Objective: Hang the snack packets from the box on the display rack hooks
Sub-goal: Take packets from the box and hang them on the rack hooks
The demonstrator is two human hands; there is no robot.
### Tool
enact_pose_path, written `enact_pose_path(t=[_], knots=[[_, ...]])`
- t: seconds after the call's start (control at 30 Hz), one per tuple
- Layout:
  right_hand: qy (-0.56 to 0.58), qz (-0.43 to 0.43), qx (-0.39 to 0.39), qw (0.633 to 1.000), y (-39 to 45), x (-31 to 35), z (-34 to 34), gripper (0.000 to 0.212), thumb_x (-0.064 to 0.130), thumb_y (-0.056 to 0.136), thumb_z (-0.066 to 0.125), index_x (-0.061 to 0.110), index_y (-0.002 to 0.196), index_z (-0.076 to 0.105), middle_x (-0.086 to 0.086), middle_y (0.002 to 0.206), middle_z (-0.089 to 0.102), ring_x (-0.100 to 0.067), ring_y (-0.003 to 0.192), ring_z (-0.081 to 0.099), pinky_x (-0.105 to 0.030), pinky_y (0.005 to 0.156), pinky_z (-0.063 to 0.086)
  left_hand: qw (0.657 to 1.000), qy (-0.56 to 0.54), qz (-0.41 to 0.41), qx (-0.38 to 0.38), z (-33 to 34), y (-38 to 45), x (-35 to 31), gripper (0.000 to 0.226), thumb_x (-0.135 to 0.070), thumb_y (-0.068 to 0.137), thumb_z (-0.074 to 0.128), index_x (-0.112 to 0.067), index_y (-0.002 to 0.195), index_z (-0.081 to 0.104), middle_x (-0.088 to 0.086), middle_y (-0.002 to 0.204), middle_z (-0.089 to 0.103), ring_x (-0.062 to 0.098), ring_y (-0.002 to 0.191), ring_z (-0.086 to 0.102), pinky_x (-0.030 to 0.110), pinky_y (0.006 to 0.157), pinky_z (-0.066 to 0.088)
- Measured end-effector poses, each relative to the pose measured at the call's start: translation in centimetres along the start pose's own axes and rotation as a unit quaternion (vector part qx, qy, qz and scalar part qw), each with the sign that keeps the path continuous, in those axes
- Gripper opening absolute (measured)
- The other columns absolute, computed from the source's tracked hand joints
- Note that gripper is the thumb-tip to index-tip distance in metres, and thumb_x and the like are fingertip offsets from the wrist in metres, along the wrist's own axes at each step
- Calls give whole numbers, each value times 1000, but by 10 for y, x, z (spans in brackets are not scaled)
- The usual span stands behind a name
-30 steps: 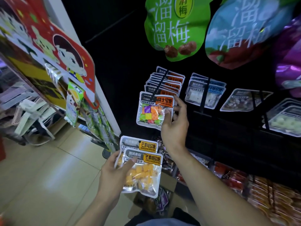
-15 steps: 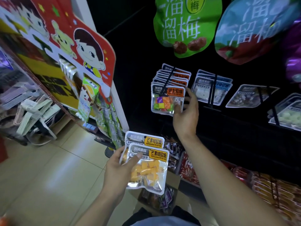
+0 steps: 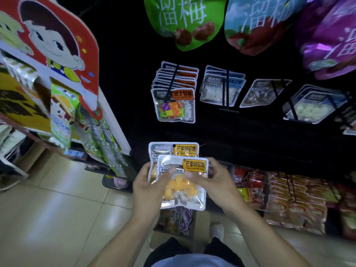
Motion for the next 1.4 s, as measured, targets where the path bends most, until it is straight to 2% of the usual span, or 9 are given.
enact_pose_path(t=[0.27,0.43,0.57,0.63,0.7,0.9,1.0,1.17,1.4], knots=[[89,25,-73,993,-11,-19,-62,34,14,81,84,10,111,67,-1,104,80,-19,100,76,-30,84,59,999,-31,-18,6,54,-6,18,16,-34,97,63,-24,102,75,12,105,79,33,95,76,48,87,58],[93,12,-78,993,-21,-24,-119,26,16,87,80,14,110,68,-3,102,80,-22,100,75,-40,91,58,1000,-7,-7,-2,94,-19,33,16,-34,100,62,-21,104,72,15,105,78,42,95,75,61,87,56],[104,-9,-111,988,-35,-29,-187,22,17,90,77,17,111,69,-4,99,80,-23,97,76,-43,90,59,1000,7,1,7,140,-38,53,34,-46,87,66,-23,112,71,10,111,78,29,85,79,46,75,62],[101,-21,-144,984,-44,-35,-228,17,18,93,75,19,109,70,-4,98,80,-21,95,75,-42,90,56,1000,23,-6,18,166,-49,67,54,-54,81,69,-23,125,68,9,128,72,28,80,80,55,90,58],[111,-32,-176,978,-56,-41,-271,15,17,94,73,20,109,71,-4,97,80,-20,94,75,-42,91,56,999,36,-15,31,196,-58,85,51,-54,84,70,-24,125,69,10,133,68,29,76,79,61,94,55],[125,-59,-311,940,-102,-50,-400,15,13,95,71,14,110,71,-1,93,80,-19,89,76,-37,82,57,995,45,-23,81,285,-75,118,18,-30,100,64,-23,112,75,8,134,67,30,94,76,40,65,64],[146,-65,-345,925,-125,-52,-438,17,13,94,72,13,111,70,-6,94,80,-23,90,76,-38,82,58,992,53,-15,114,323,-86,119,15,-29,100,62,-26,107,75,6,111,78,23,84,78,36,57,63],[161,-73,-407,896,-161,-65,-465,12,11,94,72,10,106,71,-13,91,79,-26,86,74,-46,86,57,982,68,-36,171,362,-99,125,15,-30,102,61,-32,103,75,1,102,80,29,90,78,50,80,61],[166,-71,-535,825,-221,-79,-513,6,16,95,71,20,100,73,0,92,78,-21,91,73,-39,81,55,962,86,-49,256,402,-126,133,19,-37,99,61,-25,107,74,10,107,78,38,90,76,41,66,64]])
Point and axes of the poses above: each hand's wrist, its own y-axis towards the middle knuckle, its own z-axis out of the palm, x = y × z, the point moved 8 cm from there along y, towards the middle knuckle
